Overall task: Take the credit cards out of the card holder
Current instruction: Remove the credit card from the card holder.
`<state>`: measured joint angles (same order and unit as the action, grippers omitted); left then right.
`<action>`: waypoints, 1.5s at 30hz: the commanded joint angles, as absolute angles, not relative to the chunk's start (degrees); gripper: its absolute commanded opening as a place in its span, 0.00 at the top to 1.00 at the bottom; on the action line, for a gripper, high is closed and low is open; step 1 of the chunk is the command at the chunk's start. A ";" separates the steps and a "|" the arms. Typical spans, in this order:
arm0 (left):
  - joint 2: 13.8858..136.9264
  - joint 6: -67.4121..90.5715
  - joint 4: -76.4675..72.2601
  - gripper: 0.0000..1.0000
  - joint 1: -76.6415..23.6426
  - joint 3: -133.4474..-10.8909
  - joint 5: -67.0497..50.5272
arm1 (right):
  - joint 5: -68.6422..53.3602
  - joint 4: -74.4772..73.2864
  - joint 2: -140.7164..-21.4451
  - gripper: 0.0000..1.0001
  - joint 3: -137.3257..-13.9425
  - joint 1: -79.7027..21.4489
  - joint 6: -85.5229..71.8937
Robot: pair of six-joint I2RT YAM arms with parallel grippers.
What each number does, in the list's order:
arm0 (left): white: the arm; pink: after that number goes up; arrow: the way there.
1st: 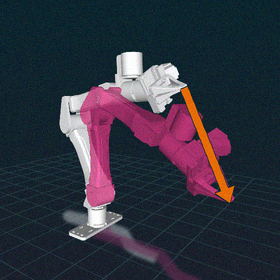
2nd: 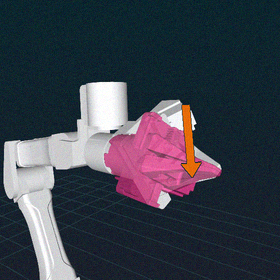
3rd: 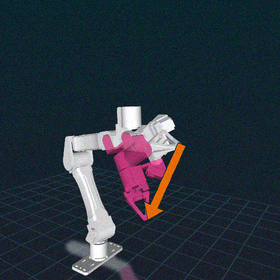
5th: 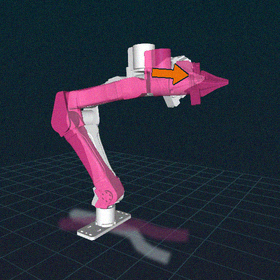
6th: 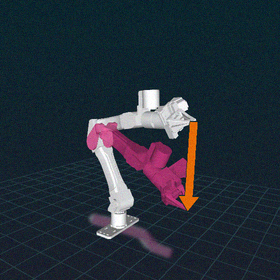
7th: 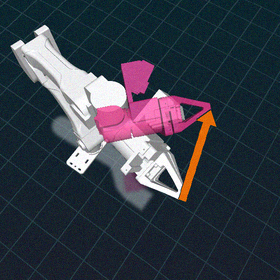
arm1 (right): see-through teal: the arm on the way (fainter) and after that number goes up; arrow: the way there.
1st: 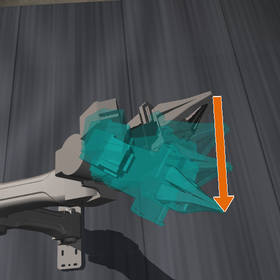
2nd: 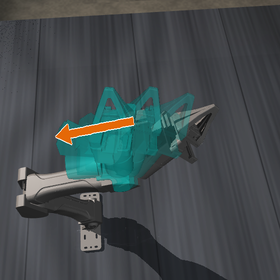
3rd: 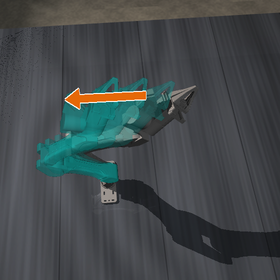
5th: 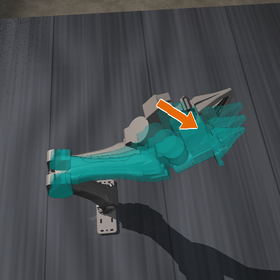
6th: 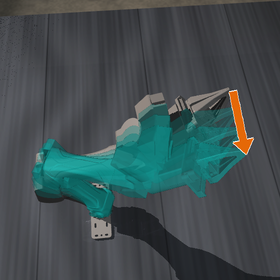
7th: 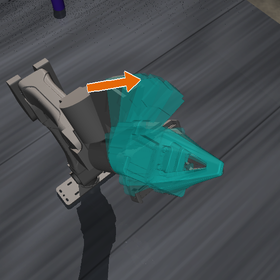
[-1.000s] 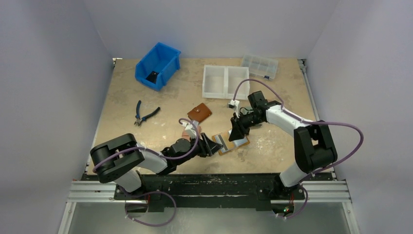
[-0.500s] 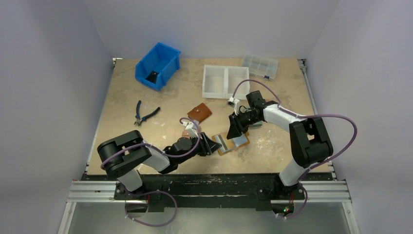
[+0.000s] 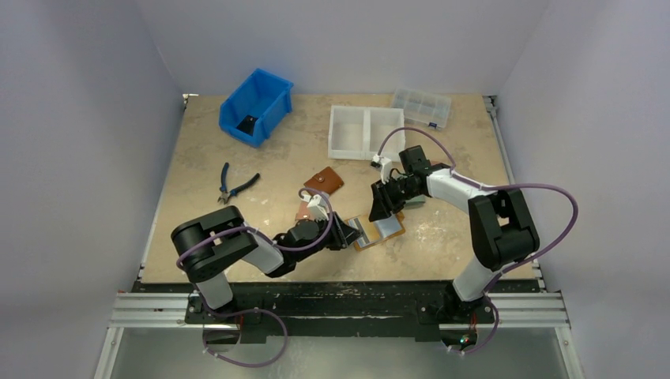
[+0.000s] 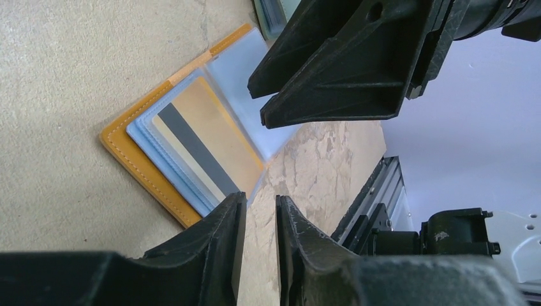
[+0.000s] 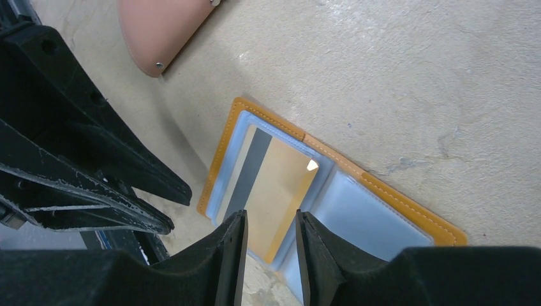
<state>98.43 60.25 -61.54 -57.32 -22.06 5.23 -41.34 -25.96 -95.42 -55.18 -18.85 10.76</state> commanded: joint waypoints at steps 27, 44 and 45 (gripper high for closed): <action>102.47 60.46 -45.67 1.00 -56.96 -30.53 13.73 | -39.89 -23.40 -99.79 0.60 -56.07 -18.98 6.51; 104.72 65.07 -32.35 1.00 -57.04 -33.19 19.50 | -36.68 -21.68 -100.02 0.50 -55.29 -18.08 3.39; 104.88 65.61 -31.87 1.00 -57.10 -33.22 19.94 | -36.59 -21.64 -100.02 0.49 -55.28 -18.03 3.34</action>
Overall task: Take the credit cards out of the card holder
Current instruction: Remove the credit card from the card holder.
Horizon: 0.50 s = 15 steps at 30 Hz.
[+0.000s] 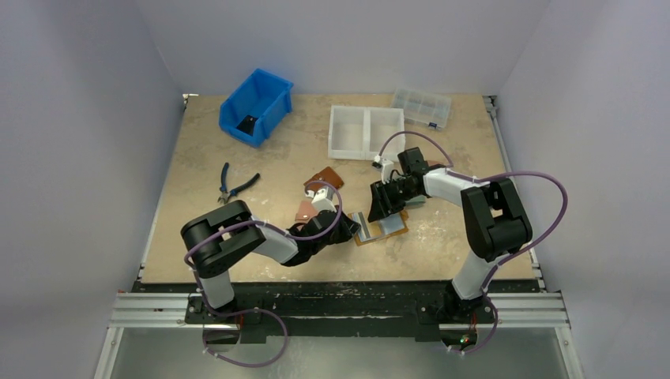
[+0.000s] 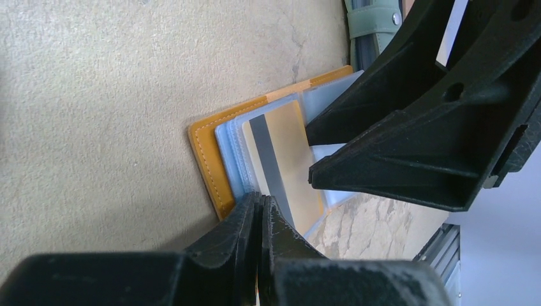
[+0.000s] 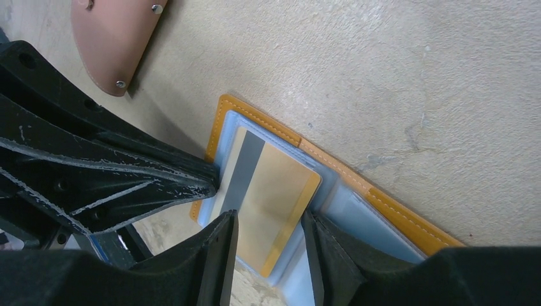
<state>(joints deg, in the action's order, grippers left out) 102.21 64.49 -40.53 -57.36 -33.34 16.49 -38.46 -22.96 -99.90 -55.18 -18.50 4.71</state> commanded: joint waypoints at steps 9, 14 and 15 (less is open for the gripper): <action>105.64 66.19 -31.99 1.00 -57.04 -33.37 20.11 | -40.08 -21.30 -101.71 0.47 -54.65 -17.86 0.53; 105.81 66.94 -31.64 1.00 -57.15 -33.21 20.63 | -41.04 -21.15 -102.87 0.46 -54.15 -17.26 -2.53; 105.86 66.93 -31.63 1.00 -57.13 -33.24 20.65 | -41.48 -21.39 -103.32 0.47 -54.14 -17.19 -2.92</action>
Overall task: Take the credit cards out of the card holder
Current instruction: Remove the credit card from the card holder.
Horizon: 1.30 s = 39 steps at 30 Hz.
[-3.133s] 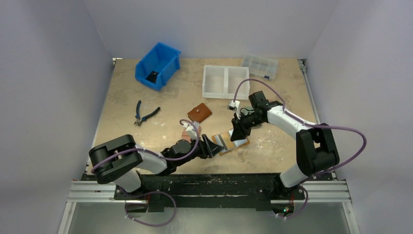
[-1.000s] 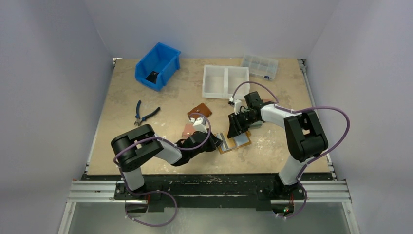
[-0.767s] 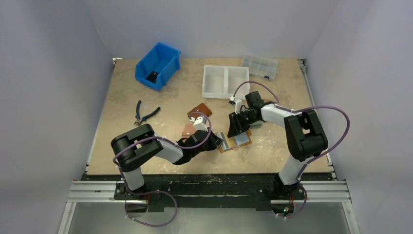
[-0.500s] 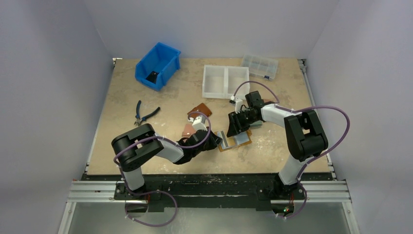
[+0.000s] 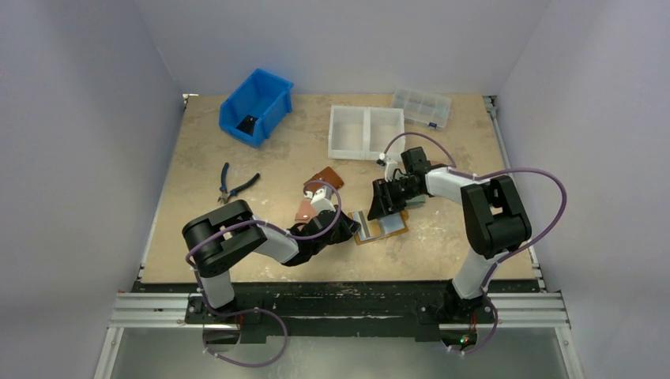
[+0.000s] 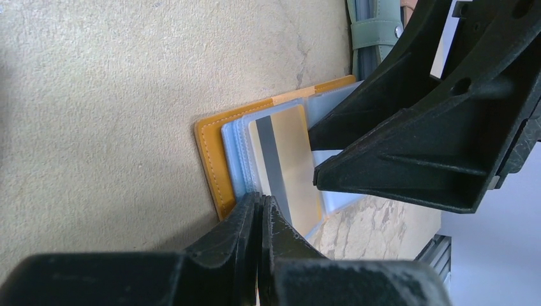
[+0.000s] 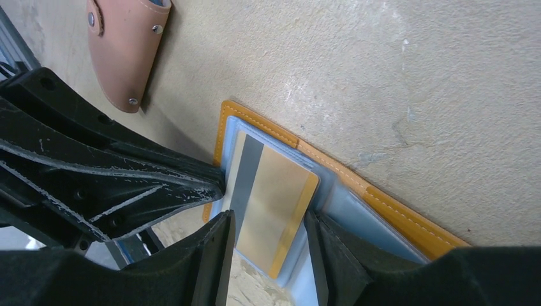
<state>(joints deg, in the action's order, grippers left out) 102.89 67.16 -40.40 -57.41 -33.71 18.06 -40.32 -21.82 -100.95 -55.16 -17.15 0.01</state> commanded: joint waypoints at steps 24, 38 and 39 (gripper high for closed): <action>106.90 66.75 -34.03 1.00 -57.23 -32.89 19.16 | -49.38 -23.44 -102.46 0.95 -55.00 -14.50 -0.44; 105.02 65.65 -40.41 1.00 -55.69 -29.76 14.10 | -48.56 -23.71 -100.06 1.00 -54.98 -11.12 1.92; 105.03 65.73 -41.26 1.00 -55.46 -29.45 13.47 | -48.52 -23.66 -99.93 1.00 -54.94 -11.08 1.93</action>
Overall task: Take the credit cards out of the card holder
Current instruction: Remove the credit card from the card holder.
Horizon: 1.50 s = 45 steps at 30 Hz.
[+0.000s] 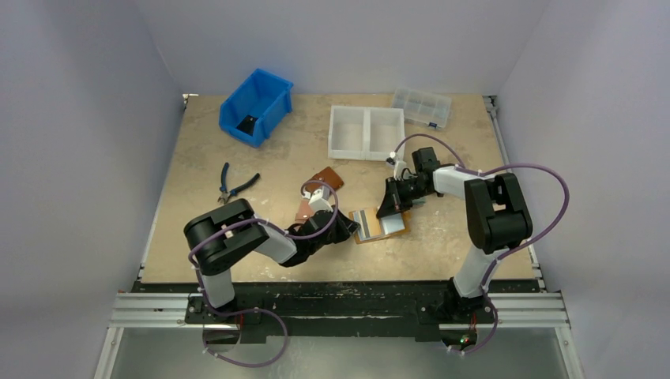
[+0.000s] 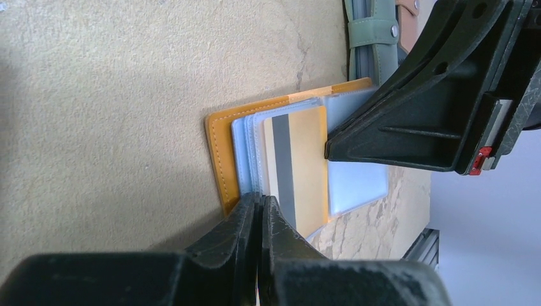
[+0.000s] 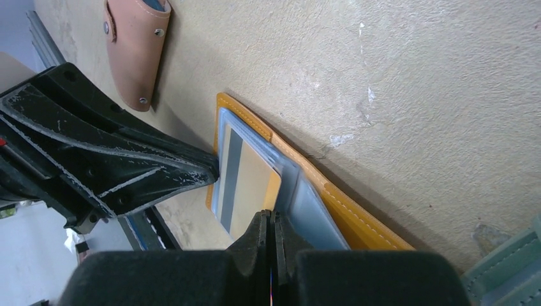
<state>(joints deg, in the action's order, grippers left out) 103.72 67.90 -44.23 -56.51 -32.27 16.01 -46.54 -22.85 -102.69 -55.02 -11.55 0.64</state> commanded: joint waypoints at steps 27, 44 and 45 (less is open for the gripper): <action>104.76 61.10 -64.49 0.72 -52.30 -21.49 2.06 | -50.97 -27.25 -100.95 0.70 -56.34 -11.18 5.43; 96.41 55.09 -50.16 0.71 -54.19 -28.48 3.13 | -51.15 -26.28 -103.60 0.58 -56.51 -13.10 3.39; 97.11 55.08 -50.11 0.71 -54.15 -29.25 2.84 | -51.19 -26.28 -103.69 0.58 -56.51 -13.17 3.36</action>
